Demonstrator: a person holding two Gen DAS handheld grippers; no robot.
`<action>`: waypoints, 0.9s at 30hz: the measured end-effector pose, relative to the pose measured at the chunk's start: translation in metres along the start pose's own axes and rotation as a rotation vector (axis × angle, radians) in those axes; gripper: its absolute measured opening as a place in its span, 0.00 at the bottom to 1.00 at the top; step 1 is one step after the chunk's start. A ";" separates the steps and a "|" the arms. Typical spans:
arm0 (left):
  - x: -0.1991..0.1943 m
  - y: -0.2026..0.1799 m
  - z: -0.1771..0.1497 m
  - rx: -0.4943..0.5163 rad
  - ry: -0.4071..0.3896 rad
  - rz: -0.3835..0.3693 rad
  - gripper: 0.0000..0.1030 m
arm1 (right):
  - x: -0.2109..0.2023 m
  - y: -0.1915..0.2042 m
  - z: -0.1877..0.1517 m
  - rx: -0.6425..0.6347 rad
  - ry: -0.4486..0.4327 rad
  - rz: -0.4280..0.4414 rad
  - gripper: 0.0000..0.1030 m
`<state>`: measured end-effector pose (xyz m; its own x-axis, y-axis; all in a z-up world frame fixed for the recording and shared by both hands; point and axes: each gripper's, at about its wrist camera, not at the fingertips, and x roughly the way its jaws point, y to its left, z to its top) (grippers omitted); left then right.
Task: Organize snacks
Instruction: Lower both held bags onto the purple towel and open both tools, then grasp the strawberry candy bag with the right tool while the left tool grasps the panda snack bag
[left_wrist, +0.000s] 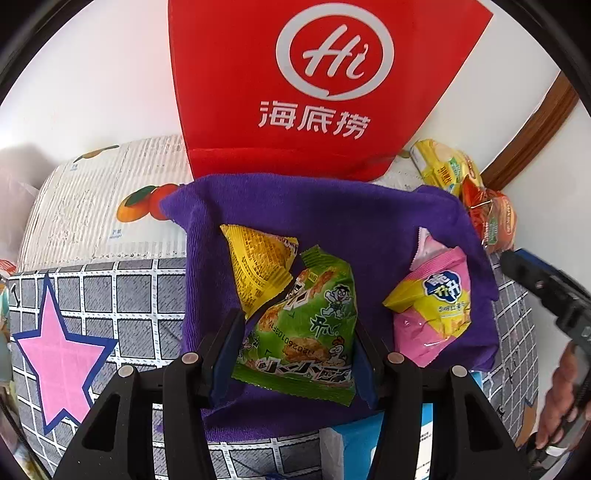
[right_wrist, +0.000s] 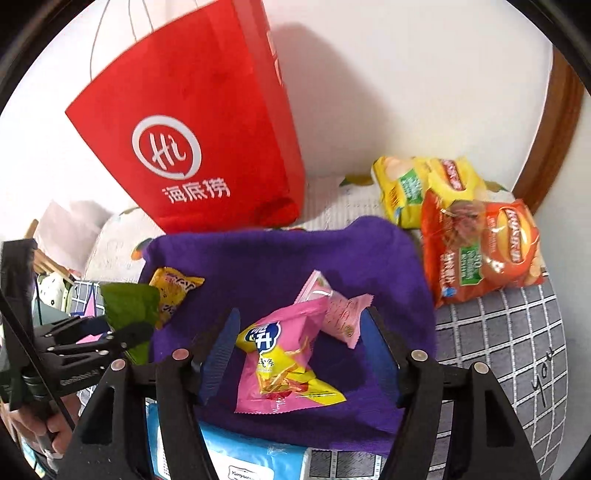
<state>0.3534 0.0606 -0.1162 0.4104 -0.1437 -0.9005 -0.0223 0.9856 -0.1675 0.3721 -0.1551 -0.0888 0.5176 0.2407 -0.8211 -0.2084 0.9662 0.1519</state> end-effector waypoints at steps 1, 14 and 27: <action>0.001 0.000 -0.001 0.001 0.003 0.007 0.50 | -0.002 0.000 0.000 -0.001 -0.007 -0.001 0.65; -0.012 -0.004 -0.001 0.008 -0.020 -0.033 0.64 | -0.018 0.012 -0.003 -0.024 -0.048 -0.007 0.65; -0.066 -0.015 -0.011 0.040 -0.149 -0.081 0.63 | -0.088 -0.002 -0.071 -0.008 -0.144 -0.158 0.65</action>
<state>0.3166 0.0540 -0.0584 0.5404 -0.2108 -0.8146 0.0514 0.9746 -0.2181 0.2681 -0.1850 -0.0561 0.6575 0.0975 -0.7471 -0.1216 0.9923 0.0225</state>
